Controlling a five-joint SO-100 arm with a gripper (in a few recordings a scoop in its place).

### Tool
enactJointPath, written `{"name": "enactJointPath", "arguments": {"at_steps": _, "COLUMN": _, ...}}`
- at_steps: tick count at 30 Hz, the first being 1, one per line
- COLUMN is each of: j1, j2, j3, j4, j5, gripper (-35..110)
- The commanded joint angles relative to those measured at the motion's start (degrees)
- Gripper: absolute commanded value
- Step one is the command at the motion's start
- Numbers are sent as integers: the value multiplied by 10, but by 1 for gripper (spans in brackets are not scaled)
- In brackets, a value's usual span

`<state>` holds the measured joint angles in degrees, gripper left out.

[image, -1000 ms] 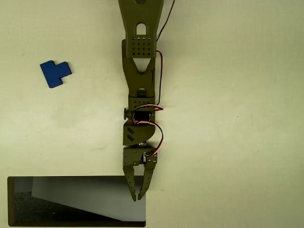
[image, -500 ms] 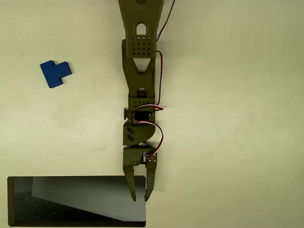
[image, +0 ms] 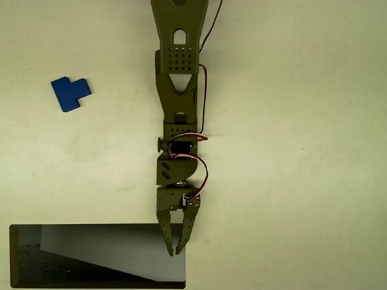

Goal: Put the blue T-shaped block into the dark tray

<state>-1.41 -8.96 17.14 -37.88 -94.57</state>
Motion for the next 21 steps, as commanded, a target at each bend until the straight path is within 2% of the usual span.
{"name": "enactJointPath", "arguments": {"at_steps": 1, "j1": -7, "j2": 14, "j3": -10, "j4": -2, "j5": 21, "gripper": 0}}
{"name": "enactJointPath", "arguments": {"at_steps": 3, "j1": -10, "j2": 59, "j3": -55, "j4": 107, "j5": 59, "gripper": 0}}
{"name": "enactJointPath", "arguments": {"at_steps": 8, "j1": 1, "j2": 323, "j3": -74, "j4": 499, "j5": 172, "gripper": 0}}
{"name": "enactJointPath", "arguments": {"at_steps": 12, "j1": 15, "j2": 553, "j3": -10, "j4": 786, "j5": 197, "gripper": 0}}
{"name": "enactJointPath", "arguments": {"at_steps": 14, "j1": 33, "j2": 664, "j3": 44, "j4": 950, "j5": 185, "gripper": 0}}
{"name": "enactJointPath", "arguments": {"at_steps": 16, "j1": 54, "j2": 788, "j3": 168, "j4": 1070, "j5": 147, "gripper": 0}}
{"name": "enactJointPath", "arguments": {"at_steps": 18, "j1": 84, "j2": 900, "j3": 312, "j4": 1153, "j5": 88, "gripper": 0}}
{"name": "enactJointPath", "arguments": {"at_steps": 21, "j1": 152, "j2": 1030, "j3": 479, "j4": 1216, "j5": 3, "gripper": 0}}
